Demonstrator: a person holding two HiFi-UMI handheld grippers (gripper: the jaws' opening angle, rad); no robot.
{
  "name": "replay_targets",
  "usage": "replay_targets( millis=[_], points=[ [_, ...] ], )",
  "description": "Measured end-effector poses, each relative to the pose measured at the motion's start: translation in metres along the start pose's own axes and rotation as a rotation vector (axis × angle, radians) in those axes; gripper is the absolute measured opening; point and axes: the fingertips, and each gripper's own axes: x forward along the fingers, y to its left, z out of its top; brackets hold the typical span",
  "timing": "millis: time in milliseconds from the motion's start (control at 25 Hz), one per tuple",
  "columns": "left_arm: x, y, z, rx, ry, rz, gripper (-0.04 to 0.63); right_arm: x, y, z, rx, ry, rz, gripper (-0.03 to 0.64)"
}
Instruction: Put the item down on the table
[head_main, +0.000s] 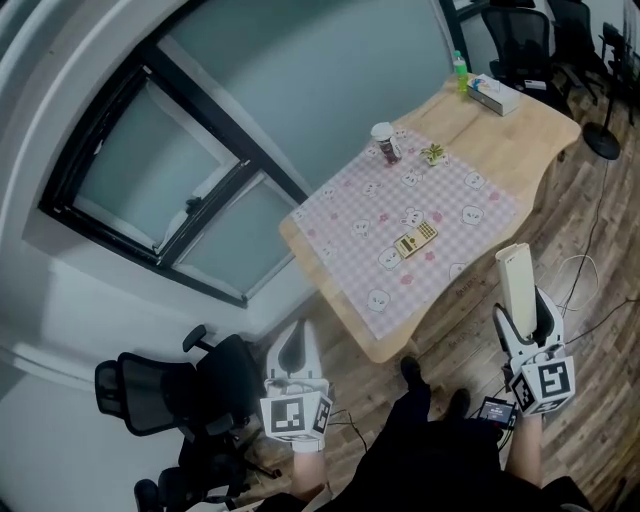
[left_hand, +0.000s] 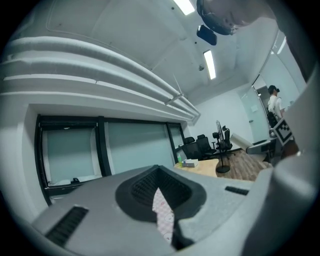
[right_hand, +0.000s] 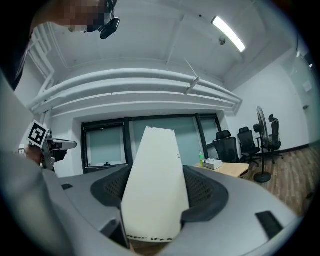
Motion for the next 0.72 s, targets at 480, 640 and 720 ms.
replay_targets(
  millis=[480, 640, 720],
  points=[
    [0.108, 0.071, -0.013, -0.018, -0.062, -0.075, 0.0, 0.129, 0.033, 0.022, -0.114, 0.0, -0.003, 0.327],
    [0.144, 0.093, -0.023, -0.023, -0.041, -0.147, -0.001, 0.172, 0.048, 0.033, -0.149, -0.001, -0.004, 0.327],
    [0.16, 0.101, -0.028, -0.026, -0.04, -0.176, 0.0, 0.191, 0.055, 0.033, -0.161, 0.011, -0.007, 0.327]
  ],
)
